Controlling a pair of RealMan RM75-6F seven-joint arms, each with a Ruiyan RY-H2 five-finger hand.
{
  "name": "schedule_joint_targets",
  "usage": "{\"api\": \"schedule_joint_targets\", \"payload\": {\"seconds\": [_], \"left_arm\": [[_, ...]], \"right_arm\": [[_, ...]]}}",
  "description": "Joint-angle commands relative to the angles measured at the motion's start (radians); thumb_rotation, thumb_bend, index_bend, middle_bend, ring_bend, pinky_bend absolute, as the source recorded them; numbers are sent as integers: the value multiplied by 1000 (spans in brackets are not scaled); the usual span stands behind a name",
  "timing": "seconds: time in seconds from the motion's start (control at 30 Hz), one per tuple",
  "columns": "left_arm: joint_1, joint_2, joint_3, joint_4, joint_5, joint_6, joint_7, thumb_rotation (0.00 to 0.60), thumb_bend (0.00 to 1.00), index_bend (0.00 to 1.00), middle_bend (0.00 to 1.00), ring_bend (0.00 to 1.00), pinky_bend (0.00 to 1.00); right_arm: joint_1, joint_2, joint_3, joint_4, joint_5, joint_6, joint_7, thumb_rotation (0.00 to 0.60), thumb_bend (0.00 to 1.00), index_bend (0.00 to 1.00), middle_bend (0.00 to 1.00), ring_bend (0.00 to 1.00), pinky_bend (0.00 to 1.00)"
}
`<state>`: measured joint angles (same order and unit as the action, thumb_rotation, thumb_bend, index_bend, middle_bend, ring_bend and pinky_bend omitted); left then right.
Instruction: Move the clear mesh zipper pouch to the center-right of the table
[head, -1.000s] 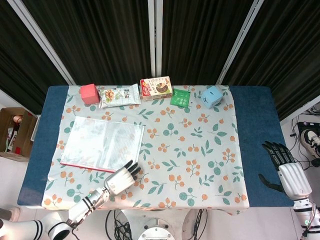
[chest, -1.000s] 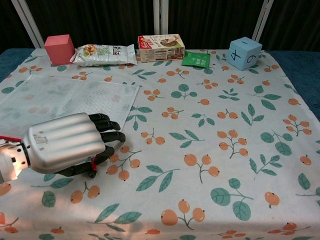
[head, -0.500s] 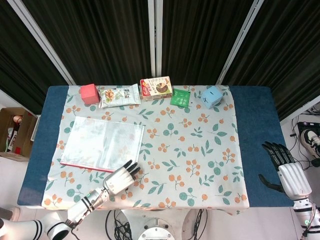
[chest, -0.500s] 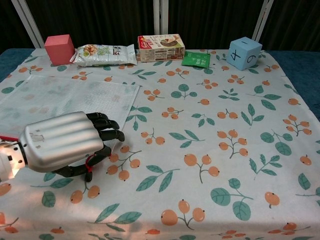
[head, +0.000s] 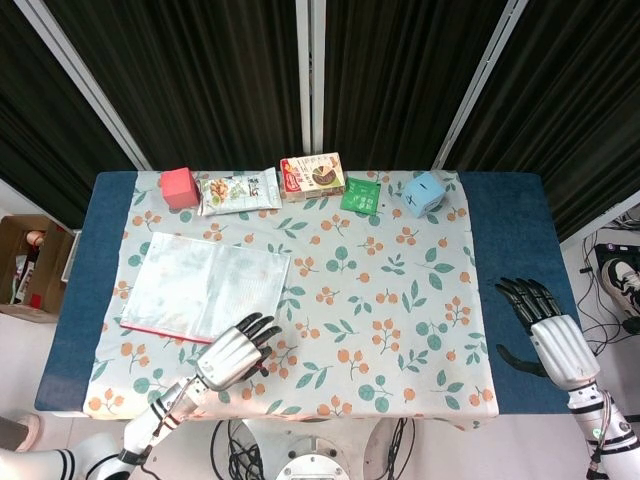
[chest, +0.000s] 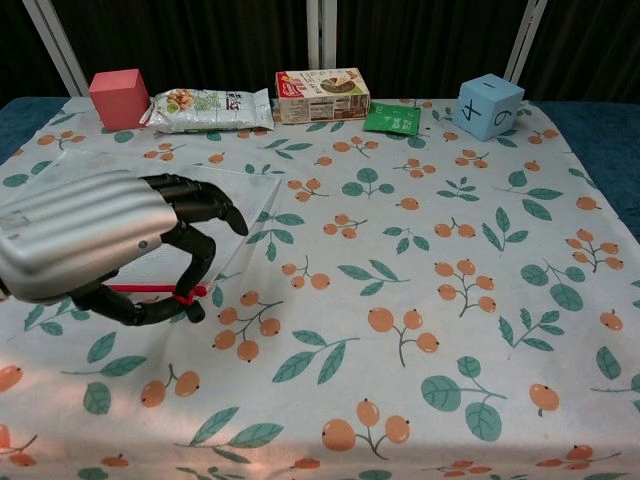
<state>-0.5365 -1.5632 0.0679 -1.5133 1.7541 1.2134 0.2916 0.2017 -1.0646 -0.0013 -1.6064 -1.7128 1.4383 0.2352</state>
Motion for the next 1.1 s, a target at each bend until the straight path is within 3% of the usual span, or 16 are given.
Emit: {"api": "schedule_joint_targets", "payload": {"seconds": [0.03, 0.23, 0.4, 0.77, 1.1], "left_arm": [[4, 16, -31, -46, 6, 46, -88, 600, 354, 644, 223, 134, 189], [-19, 33, -89, -108, -9, 77, -196, 600, 353, 641, 225, 134, 189], [-47, 60, -150, -176, -41, 73, -254, 600, 353, 651, 226, 135, 192], [-82, 122, -247, -309, -101, 76, -310, 600, 353, 651, 226, 135, 200], [-76, 137, -292, -379, -187, 93, -357, 600, 354, 658, 226, 135, 199]], "right_arm": [[21, 8, 9, -22, 4, -29, -12, 600, 201, 0, 56, 0, 0], [88, 14, 22, -77, -1, -113, -30, 600, 191, 0, 73, 0, 0], [186, 60, 69, -179, 2, -213, -43, 600, 29, 54, 126, 0, 0], [379, 170, 219, -424, 167, -428, -206, 600, 39, 160, 158, 0, 0], [505, 169, 282, -504, 370, -560, -326, 600, 65, 189, 182, 0, 0]]}}
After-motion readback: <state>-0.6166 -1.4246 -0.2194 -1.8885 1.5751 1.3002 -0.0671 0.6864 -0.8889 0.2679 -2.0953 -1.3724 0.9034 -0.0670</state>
